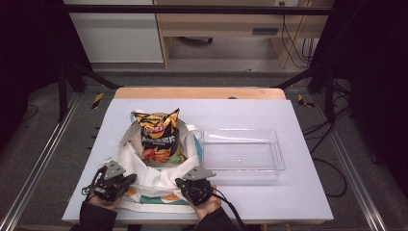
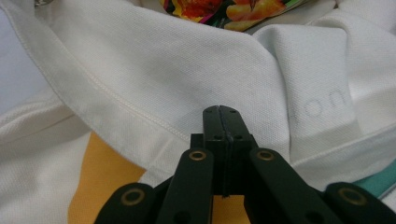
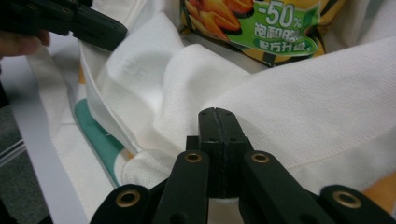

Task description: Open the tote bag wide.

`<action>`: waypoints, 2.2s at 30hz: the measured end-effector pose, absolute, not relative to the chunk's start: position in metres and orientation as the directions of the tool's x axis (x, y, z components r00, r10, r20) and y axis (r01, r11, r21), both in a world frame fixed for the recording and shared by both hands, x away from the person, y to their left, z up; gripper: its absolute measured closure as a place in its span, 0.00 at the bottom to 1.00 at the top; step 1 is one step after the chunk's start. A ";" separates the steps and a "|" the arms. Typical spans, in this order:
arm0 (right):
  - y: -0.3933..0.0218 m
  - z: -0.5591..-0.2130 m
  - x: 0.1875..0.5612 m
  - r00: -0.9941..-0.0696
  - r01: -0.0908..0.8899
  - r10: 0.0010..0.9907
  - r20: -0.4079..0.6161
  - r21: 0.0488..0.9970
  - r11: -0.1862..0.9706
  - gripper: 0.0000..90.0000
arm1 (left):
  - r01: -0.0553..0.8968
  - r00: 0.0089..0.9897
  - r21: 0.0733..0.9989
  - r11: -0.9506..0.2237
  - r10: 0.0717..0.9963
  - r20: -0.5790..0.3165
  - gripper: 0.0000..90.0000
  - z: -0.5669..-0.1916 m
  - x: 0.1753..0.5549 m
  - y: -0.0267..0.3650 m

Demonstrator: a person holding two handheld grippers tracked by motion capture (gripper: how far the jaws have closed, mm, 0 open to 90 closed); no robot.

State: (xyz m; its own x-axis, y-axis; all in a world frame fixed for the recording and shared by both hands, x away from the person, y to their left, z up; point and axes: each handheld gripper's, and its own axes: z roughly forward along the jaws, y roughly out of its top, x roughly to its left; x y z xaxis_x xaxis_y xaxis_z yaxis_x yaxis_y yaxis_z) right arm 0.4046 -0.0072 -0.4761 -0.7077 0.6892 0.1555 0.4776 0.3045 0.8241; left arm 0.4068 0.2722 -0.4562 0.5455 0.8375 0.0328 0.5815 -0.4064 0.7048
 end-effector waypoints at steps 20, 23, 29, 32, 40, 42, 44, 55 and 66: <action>-0.019 -0.486 0.407 -0.639 0.497 0.761 0.110 0.814 0.300 1.00 | 0.599 0.554 0.692 -0.403 0.832 0.005 0.99 -0.457 0.410 0.273; -0.018 -0.487 0.408 -0.645 0.500 0.756 0.108 0.808 0.311 1.00 | 0.583 0.552 0.727 -0.363 0.833 -0.027 0.95 -0.447 0.410 0.276; -0.018 -0.489 0.407 -0.645 0.498 0.757 0.105 0.809 0.313 1.00 | 0.507 0.518 0.810 -0.294 0.855 -0.015 0.94 -0.423 0.428 0.278; -0.018 -0.489 0.407 -0.645 0.497 0.757 0.103 0.809 0.314 1.00 | 0.501 0.517 0.815 -0.290 0.856 -0.012 0.95 -0.425 0.438 0.279; -0.020 -0.486 0.406 -0.634 0.492 0.765 0.114 0.822 0.285 1.00 | 0.603 0.460 0.728 -0.327 0.888 0.018 1.00 -0.455 0.455 0.298; -0.022 -0.484 0.406 -0.619 0.482 0.779 0.103 0.832 0.273 1.00 | 0.617 0.447 0.727 -0.300 0.895 -0.010 1.00 -0.457 0.455 0.301; -0.025 -0.483 0.407 -0.595 0.475 0.800 0.080 0.838 0.269 1.00 | 0.626 0.447 0.715 -0.311 0.895 -0.002 1.00 -0.459 0.455 0.300; -0.031 -0.487 0.406 -0.541 0.505 0.839 0.054 0.819 0.273 1.00 | 0.634 0.446 0.707 -0.313 0.895 -0.003 1.00 -0.463 0.452 0.303; -0.034 -0.489 0.407 -0.546 0.516 0.836 0.057 0.808 0.282 1.00 | 0.631 0.452 0.706 -0.321 0.892 0.002 1.00 -0.468 0.450 0.301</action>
